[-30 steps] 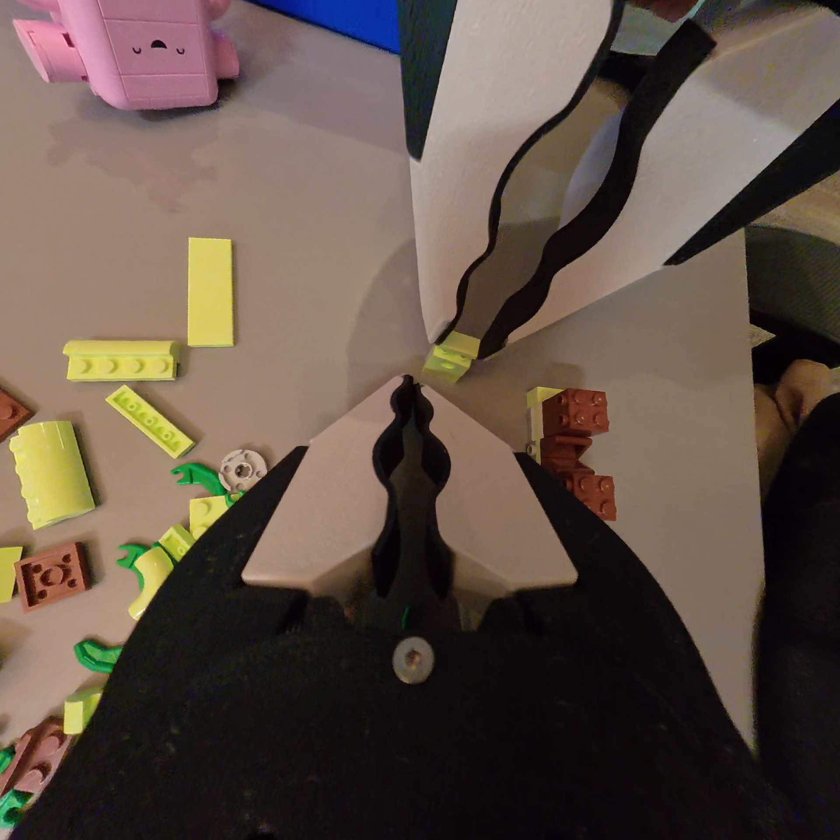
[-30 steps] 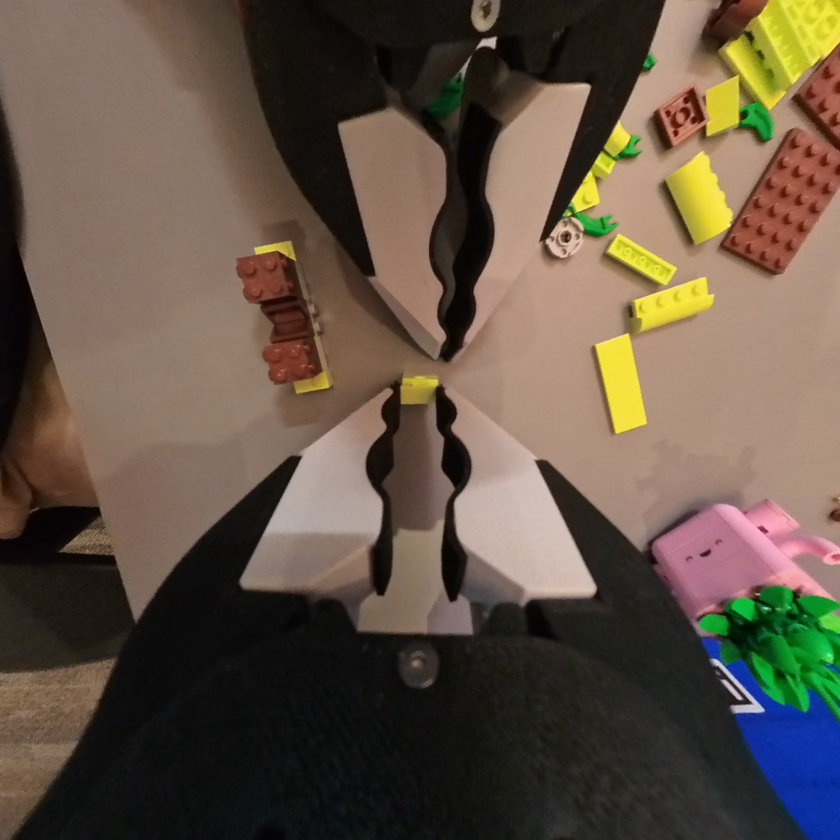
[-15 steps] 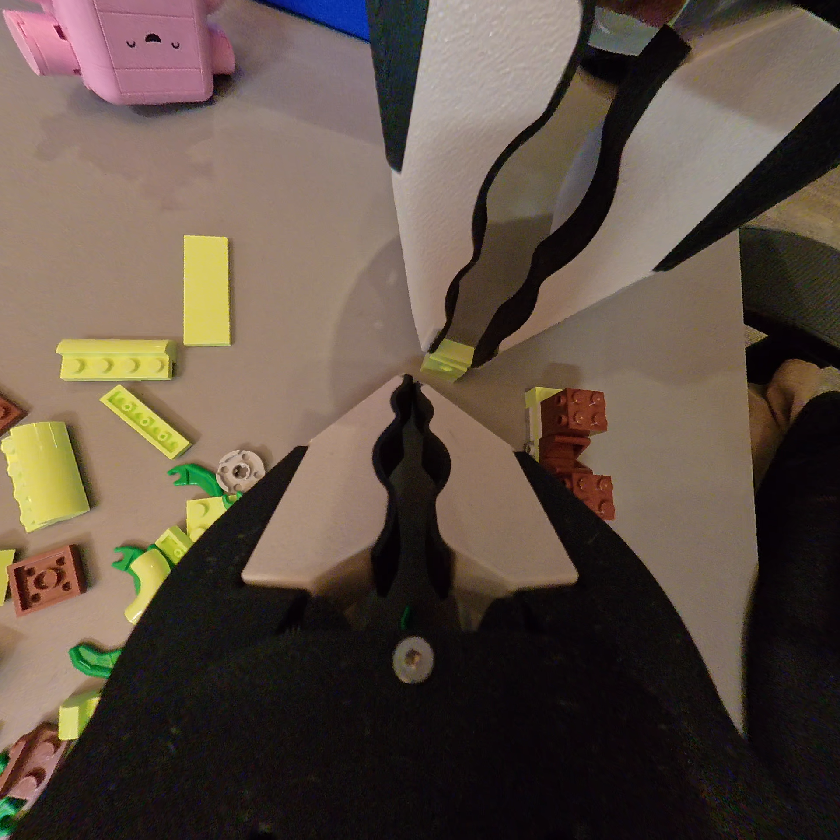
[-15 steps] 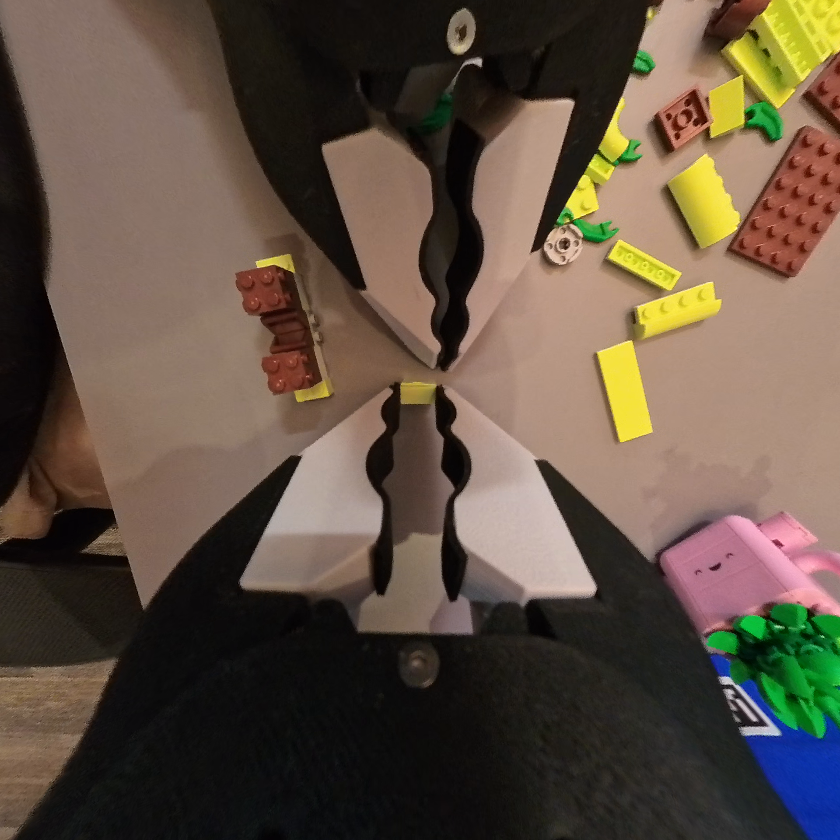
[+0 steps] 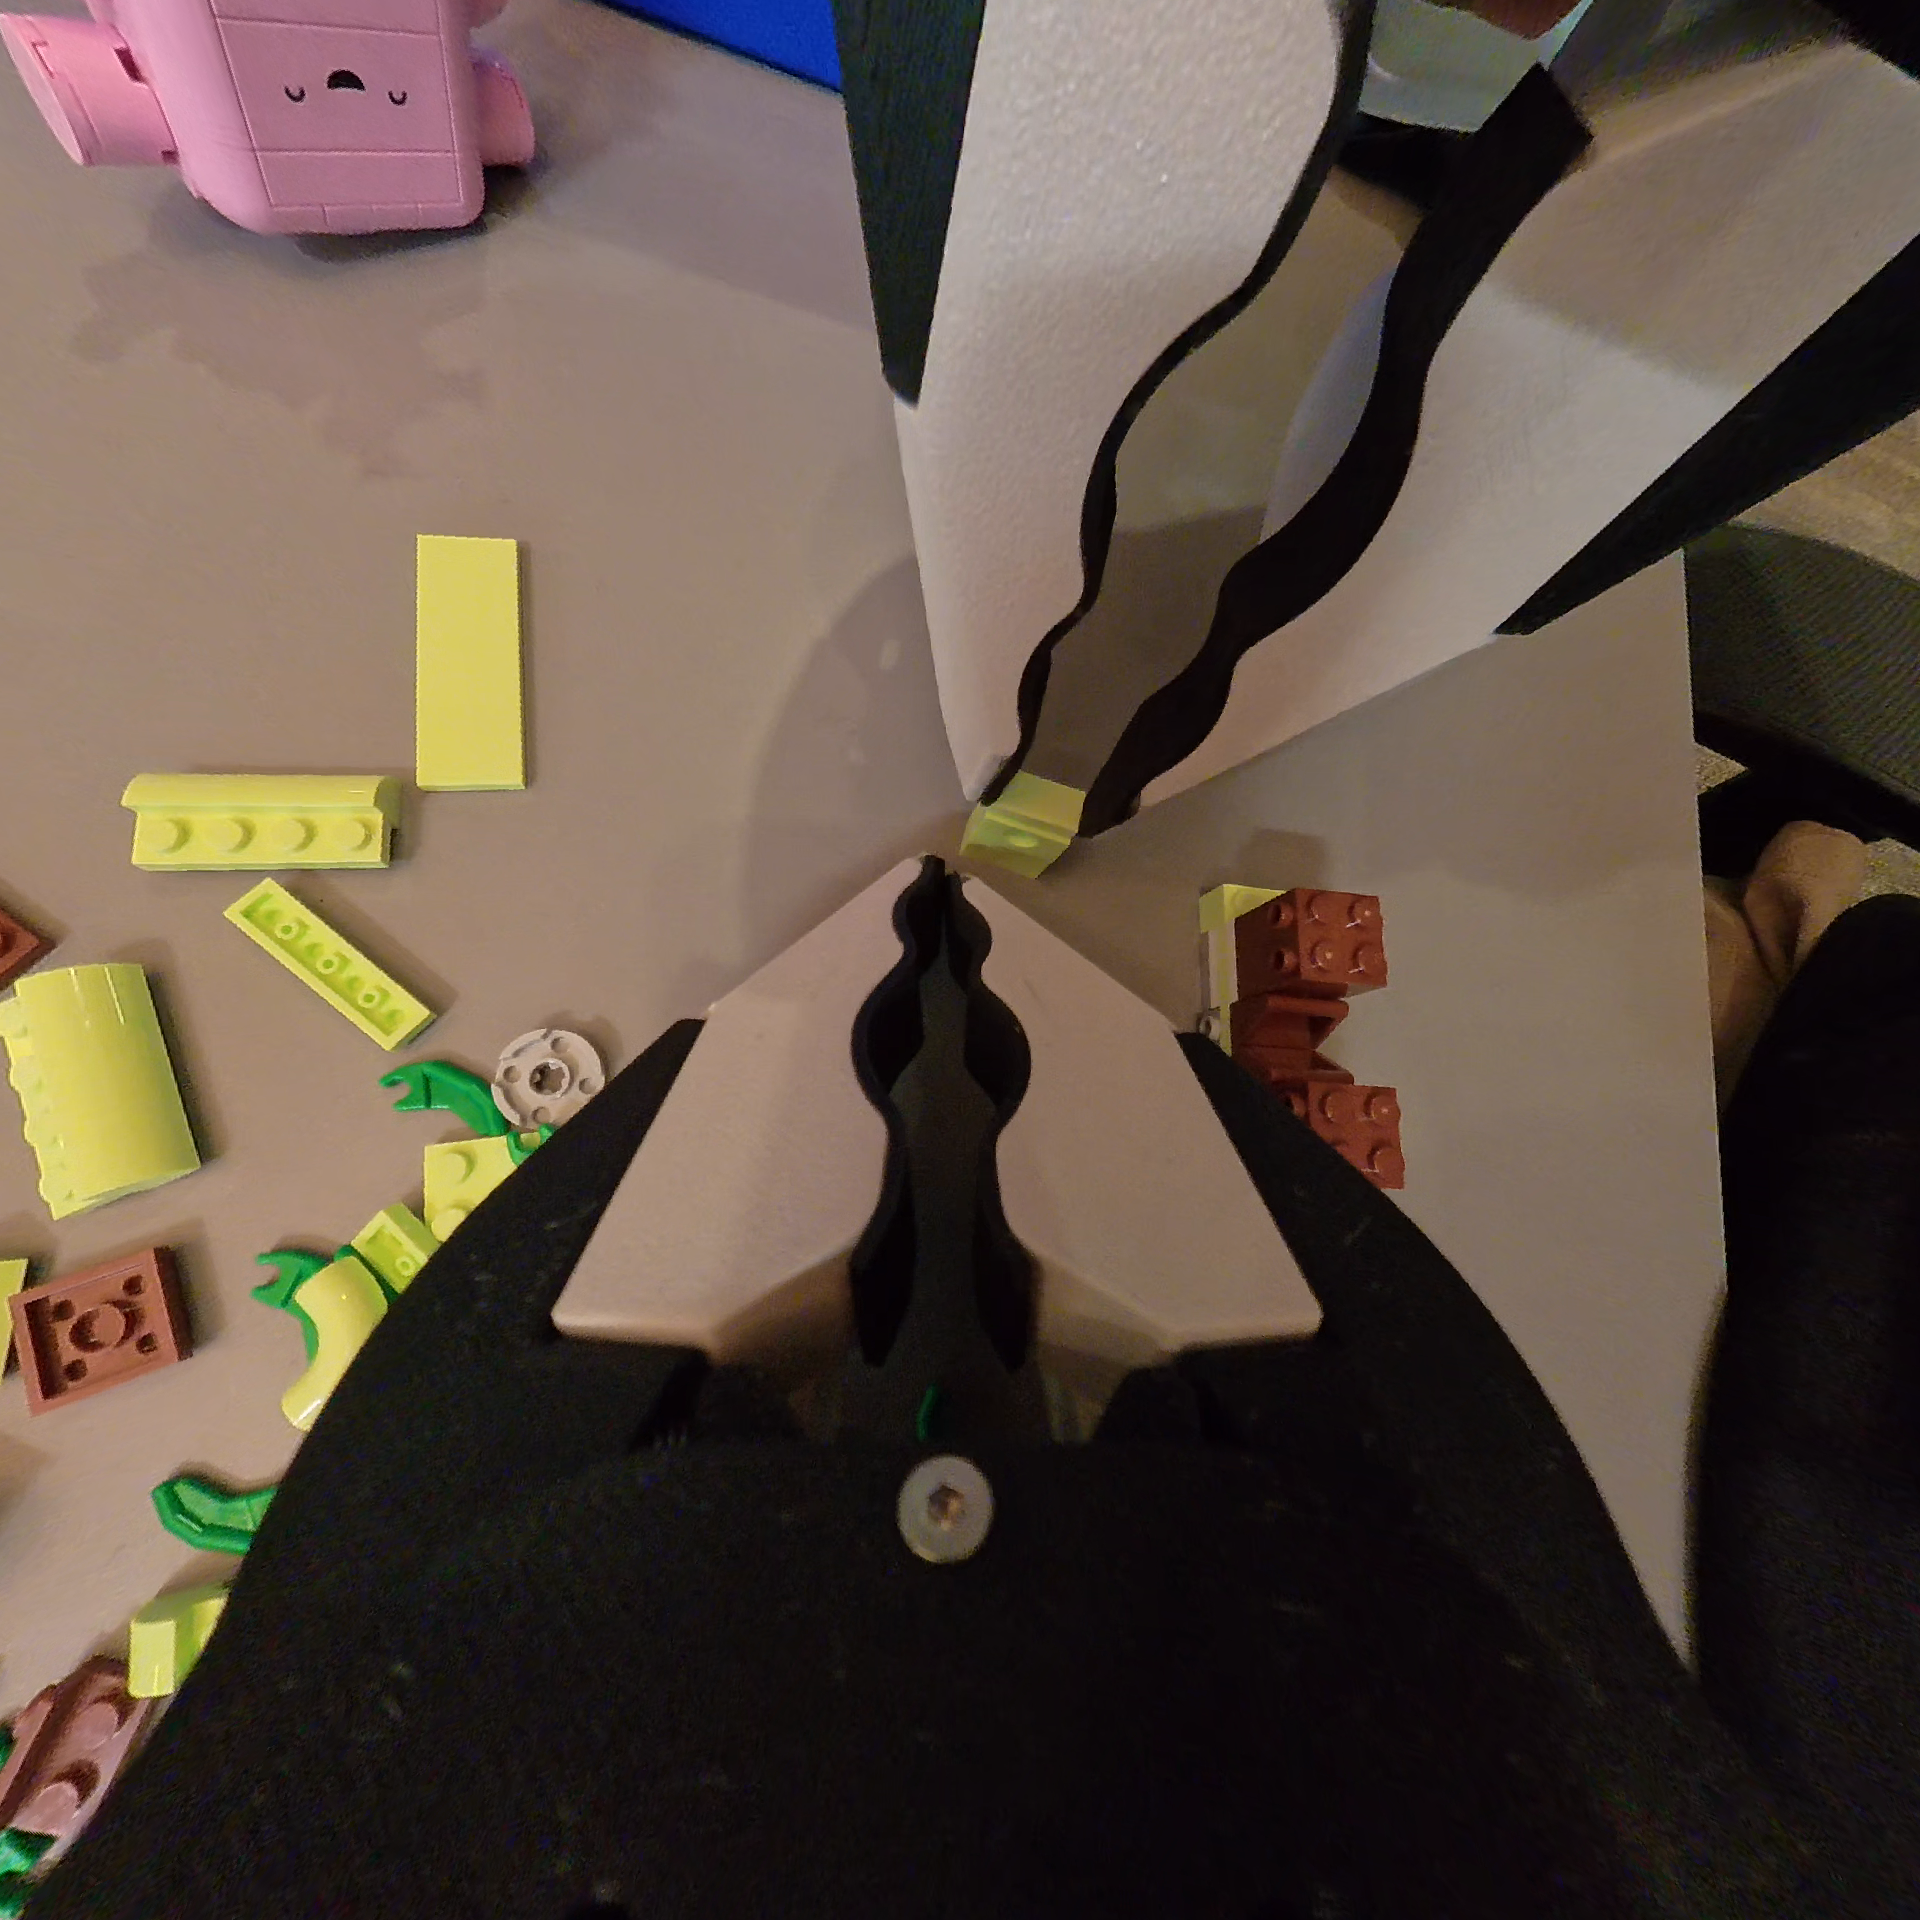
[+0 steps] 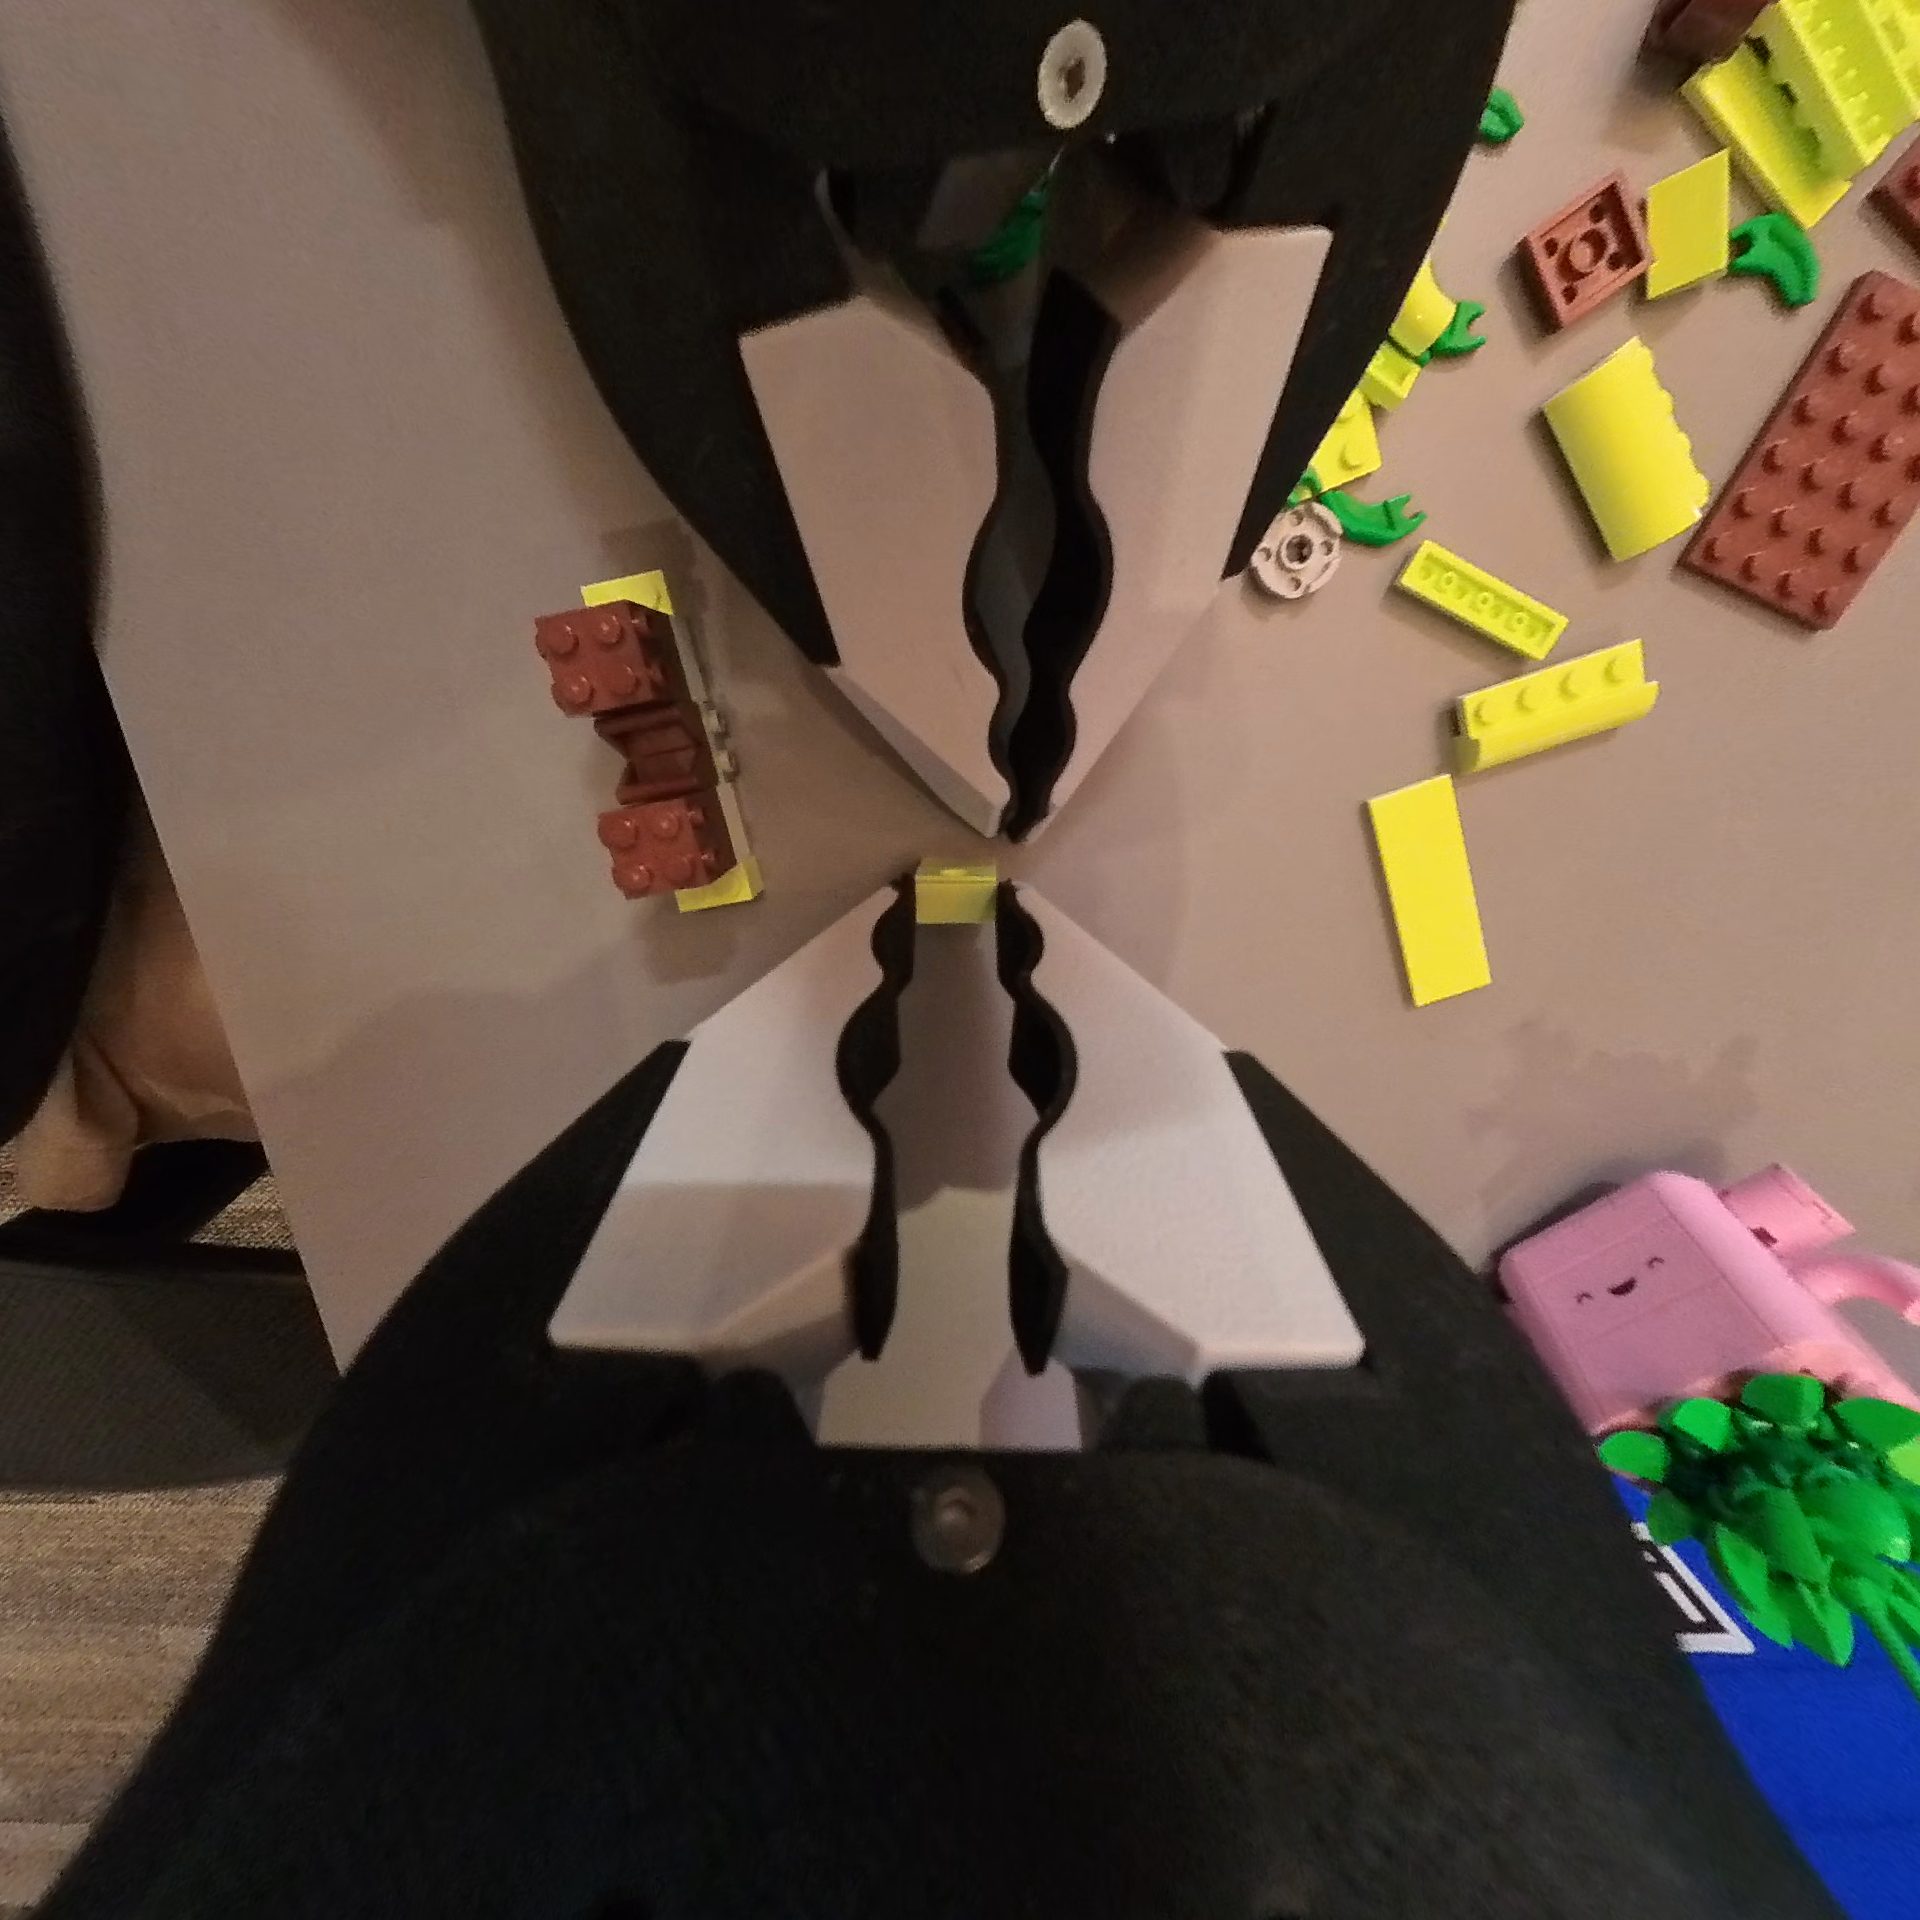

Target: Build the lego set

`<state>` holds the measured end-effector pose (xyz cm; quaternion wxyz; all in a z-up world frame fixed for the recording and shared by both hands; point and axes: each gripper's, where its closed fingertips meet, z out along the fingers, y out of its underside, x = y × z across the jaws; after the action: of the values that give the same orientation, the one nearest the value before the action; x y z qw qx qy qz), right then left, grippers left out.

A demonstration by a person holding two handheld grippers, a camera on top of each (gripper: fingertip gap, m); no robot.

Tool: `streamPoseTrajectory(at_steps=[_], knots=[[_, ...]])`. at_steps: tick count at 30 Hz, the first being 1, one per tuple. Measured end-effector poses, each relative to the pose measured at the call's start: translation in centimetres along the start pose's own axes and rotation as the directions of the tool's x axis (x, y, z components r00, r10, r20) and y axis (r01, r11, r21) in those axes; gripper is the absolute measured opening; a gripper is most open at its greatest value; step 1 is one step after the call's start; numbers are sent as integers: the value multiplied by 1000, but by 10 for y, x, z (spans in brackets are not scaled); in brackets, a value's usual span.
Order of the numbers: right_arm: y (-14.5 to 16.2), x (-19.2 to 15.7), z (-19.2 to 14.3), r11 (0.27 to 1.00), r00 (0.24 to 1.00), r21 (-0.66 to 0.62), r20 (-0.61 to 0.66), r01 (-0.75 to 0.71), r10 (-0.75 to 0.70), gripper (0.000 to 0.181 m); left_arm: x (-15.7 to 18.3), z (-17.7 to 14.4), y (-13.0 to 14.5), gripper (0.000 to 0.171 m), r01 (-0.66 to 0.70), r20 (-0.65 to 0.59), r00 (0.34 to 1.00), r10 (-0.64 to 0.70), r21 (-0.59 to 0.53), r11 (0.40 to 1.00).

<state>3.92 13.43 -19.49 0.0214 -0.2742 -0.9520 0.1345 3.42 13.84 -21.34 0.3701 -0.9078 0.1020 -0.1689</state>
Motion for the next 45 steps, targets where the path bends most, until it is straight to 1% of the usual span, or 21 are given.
streamPoseTrajectory(at_steps=[17, 40, 45], knots=[[0, 1, -2, 1000, 999, -18, -32, -5, 4, 13, 0, 0, 0, 0, 1, -1, 1000, -1, 0, 1000], [0, 0, 1, 1000, 1000, -12, -13, -11, 11, 13, 0, 0, 0, 0, 8, -8, 1000, -8, -1, 1000], [-1, 0, 1, 1000, 1000, 19, 19, -21, 20, 13, 0, 0, 0, 0, 3, -4, 1000, -3, -2, 1000]])
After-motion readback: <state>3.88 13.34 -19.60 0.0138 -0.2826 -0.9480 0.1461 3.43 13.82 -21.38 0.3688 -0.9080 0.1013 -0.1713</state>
